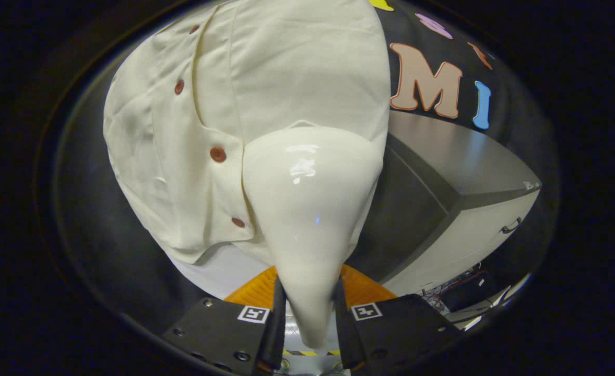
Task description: Iron the clothes twice with a garment steamer, once on the left side and once on the right side.
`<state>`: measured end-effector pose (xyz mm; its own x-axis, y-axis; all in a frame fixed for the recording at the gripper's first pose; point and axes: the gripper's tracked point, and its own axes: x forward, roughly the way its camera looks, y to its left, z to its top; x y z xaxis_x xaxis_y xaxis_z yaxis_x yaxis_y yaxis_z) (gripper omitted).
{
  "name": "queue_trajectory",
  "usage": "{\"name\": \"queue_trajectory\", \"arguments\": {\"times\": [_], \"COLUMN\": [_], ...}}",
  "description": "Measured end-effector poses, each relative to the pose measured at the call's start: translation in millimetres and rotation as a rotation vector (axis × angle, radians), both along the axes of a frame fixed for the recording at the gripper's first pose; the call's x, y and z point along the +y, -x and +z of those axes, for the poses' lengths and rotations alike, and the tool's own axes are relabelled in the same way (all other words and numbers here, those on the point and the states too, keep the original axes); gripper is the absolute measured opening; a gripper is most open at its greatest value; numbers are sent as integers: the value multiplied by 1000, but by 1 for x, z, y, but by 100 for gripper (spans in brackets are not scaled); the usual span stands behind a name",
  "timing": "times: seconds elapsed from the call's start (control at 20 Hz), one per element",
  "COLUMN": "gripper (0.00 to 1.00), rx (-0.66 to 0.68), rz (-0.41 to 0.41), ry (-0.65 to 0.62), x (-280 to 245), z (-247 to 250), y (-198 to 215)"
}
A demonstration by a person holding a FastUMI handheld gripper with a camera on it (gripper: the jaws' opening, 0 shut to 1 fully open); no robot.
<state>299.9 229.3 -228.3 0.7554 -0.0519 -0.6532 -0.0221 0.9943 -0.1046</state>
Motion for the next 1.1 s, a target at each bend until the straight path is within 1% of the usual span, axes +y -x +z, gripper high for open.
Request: {"name": "queue_trajectory", "arguments": {"times": [0.15,0.4,0.6,0.8,1.1], "gripper": [42,42,42,42,42], "rx": [-3,31,33,12,-77], "rz": [3,1,-2,-12,-20], "ry": [11,-1,-8,-25,-65], "x": [-2,1,1,2,11], "z": [-11,-28,-25,-8,40], "y": [2,8,13,24,43]}}
